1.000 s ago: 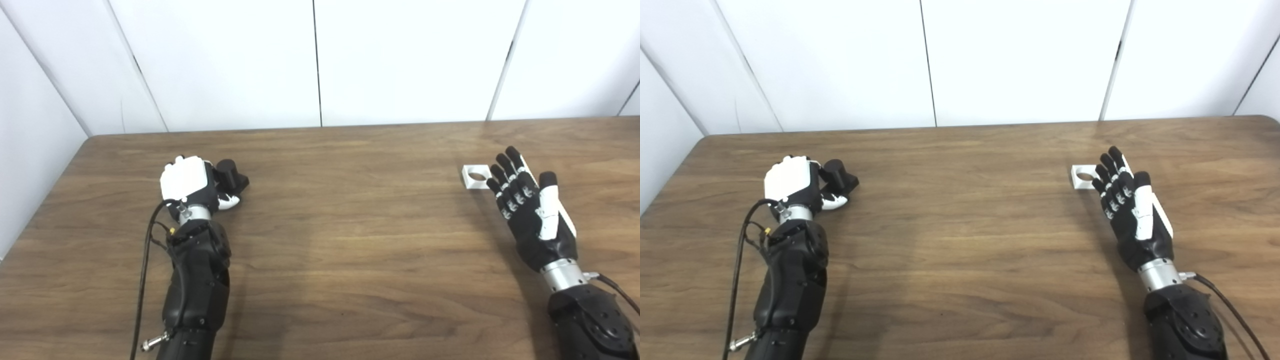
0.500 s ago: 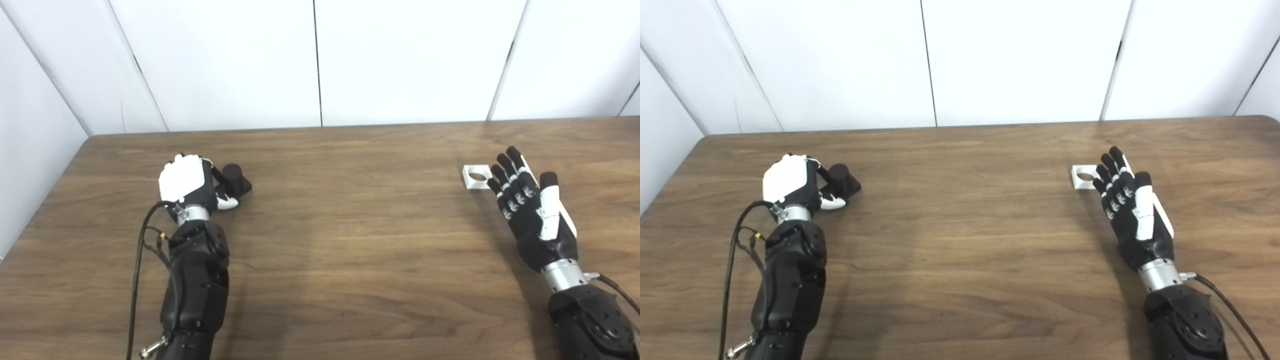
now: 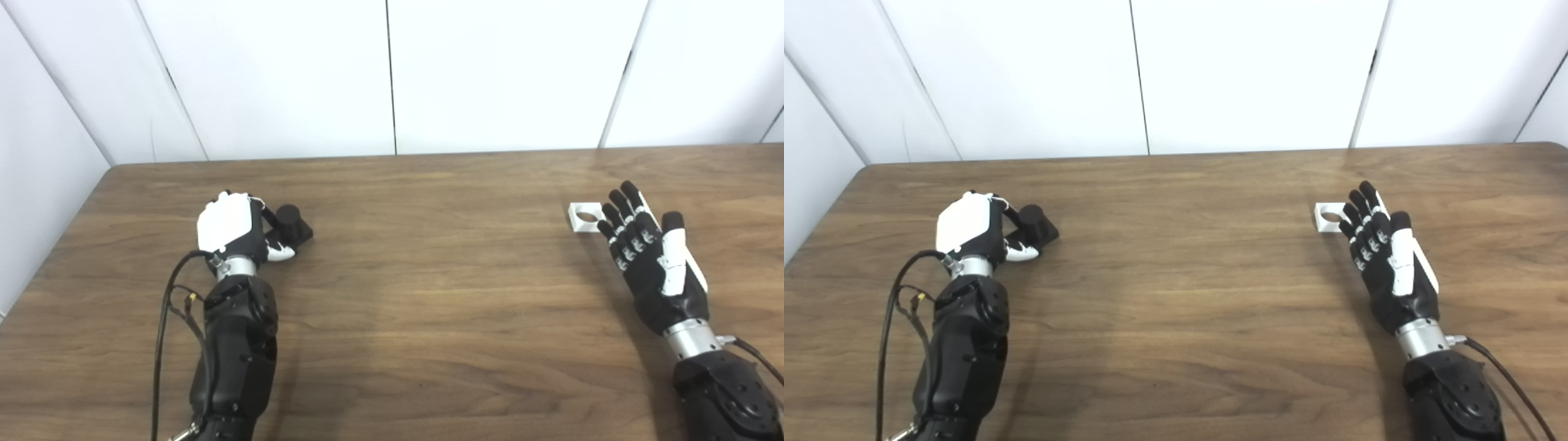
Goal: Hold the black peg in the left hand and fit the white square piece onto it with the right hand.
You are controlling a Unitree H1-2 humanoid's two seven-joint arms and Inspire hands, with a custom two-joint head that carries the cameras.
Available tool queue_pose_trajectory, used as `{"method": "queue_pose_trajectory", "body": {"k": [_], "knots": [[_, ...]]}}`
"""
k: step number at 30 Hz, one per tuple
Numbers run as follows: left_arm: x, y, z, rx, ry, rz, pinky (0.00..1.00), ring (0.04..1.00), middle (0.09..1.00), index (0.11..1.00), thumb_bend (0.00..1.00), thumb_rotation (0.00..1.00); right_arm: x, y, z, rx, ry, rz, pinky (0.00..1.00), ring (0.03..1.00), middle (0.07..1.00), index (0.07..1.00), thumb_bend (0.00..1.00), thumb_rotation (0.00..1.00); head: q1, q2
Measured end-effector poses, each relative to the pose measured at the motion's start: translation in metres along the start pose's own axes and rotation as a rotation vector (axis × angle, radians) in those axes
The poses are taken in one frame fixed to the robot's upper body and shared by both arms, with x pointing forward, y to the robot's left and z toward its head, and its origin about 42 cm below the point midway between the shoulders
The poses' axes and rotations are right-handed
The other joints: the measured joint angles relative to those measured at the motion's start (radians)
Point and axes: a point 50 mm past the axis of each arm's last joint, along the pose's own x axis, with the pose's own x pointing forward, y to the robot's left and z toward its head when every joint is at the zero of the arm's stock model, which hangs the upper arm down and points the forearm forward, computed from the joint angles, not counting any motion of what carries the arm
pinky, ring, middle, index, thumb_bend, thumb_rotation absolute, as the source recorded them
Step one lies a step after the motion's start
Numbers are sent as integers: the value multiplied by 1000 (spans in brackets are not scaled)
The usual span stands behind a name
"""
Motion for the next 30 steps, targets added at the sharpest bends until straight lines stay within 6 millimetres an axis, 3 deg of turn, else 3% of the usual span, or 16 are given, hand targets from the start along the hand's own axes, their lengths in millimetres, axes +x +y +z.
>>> {"method": "queue_pose_trajectory", "body": {"k": [9, 15, 30], "knots": [[-15, -5, 8, -64, -46, -34, 1000, 1000, 897, 488, 522, 57, 0, 0, 0, 2, 7, -6, 1000, 1000, 1000, 1000, 643, 1000, -12, 0], [-26, -7, 18, -67, -98, -65, 928, 1000, 907, 490, 523, 60, 0, 0, 0, 0, 9, -12, 1000, 1000, 1000, 1000, 654, 1000, -20, 2], [-63, -13, 35, -45, -217, -116, 940, 1000, 890, 492, 523, 68, -1, 3, -1, 5, 15, -11, 1000, 1000, 1000, 1000, 645, 1000, -34, 6]]}}
